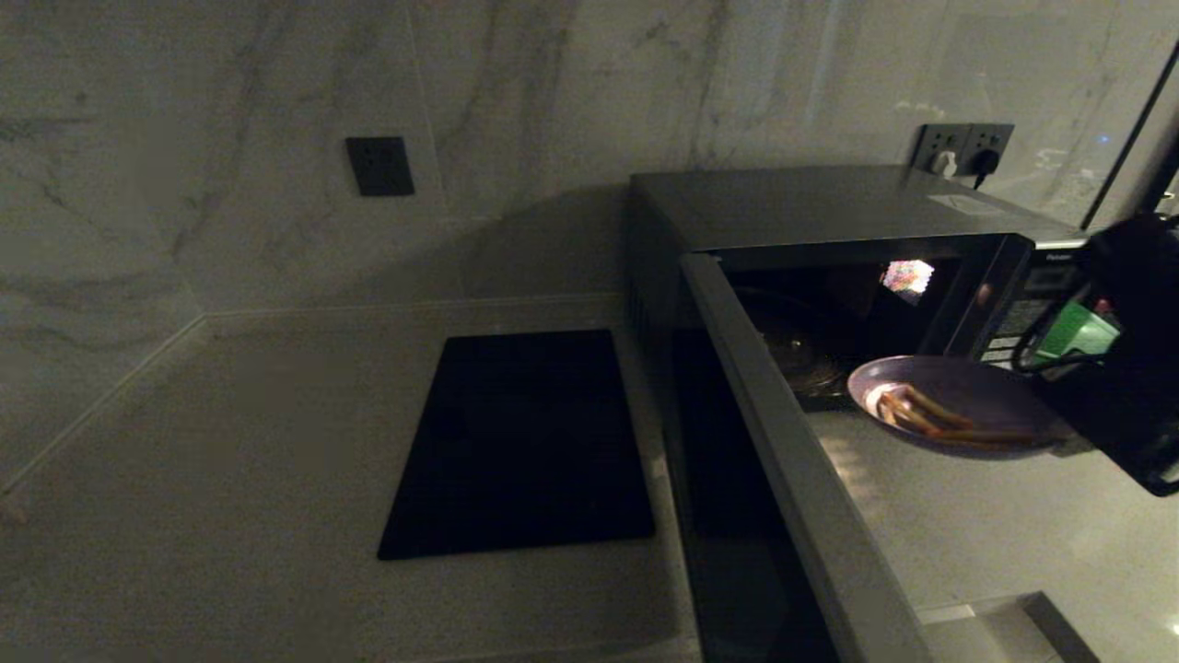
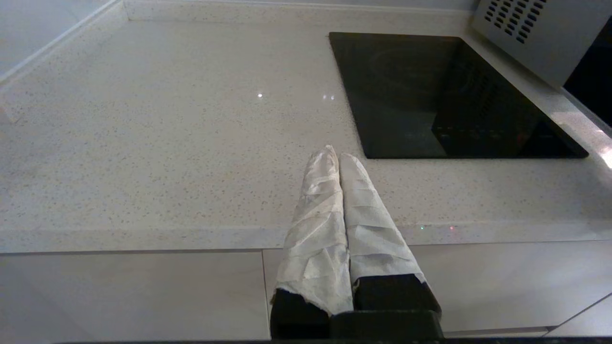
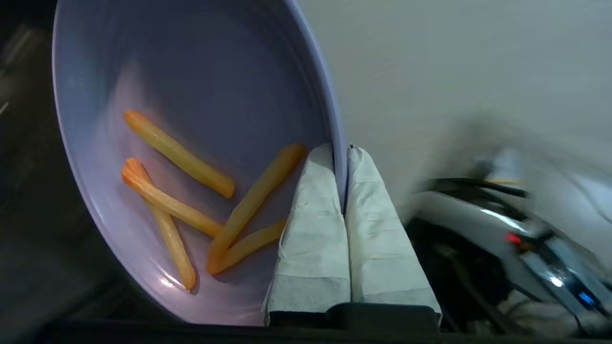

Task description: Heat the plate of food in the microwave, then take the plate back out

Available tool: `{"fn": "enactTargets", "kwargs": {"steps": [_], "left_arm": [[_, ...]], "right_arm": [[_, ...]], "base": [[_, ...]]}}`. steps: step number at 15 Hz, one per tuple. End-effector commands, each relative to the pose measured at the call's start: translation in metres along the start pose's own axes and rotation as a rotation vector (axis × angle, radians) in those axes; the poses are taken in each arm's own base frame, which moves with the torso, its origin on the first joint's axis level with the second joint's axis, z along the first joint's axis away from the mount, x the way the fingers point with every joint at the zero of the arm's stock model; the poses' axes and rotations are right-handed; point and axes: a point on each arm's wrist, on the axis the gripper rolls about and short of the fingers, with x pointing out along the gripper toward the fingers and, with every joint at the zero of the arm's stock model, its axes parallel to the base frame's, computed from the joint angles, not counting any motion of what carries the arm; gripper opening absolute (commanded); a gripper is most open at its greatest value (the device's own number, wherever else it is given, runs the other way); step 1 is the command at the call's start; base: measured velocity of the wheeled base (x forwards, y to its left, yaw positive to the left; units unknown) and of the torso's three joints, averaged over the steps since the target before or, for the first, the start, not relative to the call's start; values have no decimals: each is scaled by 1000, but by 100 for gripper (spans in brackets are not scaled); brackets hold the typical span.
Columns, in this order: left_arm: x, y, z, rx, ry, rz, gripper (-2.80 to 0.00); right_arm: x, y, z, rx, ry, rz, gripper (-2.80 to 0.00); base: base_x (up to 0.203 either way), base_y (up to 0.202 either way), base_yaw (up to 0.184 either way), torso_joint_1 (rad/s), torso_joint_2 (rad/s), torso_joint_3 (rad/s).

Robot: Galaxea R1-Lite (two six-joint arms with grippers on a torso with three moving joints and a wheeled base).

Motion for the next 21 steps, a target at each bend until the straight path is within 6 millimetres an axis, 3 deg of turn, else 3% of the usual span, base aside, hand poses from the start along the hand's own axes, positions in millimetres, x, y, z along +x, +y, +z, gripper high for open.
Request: {"fn": "enactTargets", "kwargs": {"steps": [1, 4, 6, 14, 21], "left_arm": [[0, 0, 0, -1, 1, 1, -280], [0, 0, 0, -1, 1, 1, -280], [0, 0, 0, -1, 1, 1, -280], [0, 0, 0, -1, 0, 1, -280], [0, 0, 0, -1, 1, 1, -280]], "right_arm": [[-6, -46, 30, 108, -55, -86, -280], [14, -88, 68, 195, -68, -204, -280], [39, -109, 96, 235, -60, -231, -280], [127, -149, 178, 322, 14, -167, -280], [181, -177, 201, 299, 69, -186, -280]], "base": [[0, 0, 0, 0, 0, 0], [0, 0, 0, 0, 0, 0], [0, 0, 0, 0, 0, 0], [0, 0, 0, 0, 0, 0], [0, 0, 0, 0, 0, 0]]}}
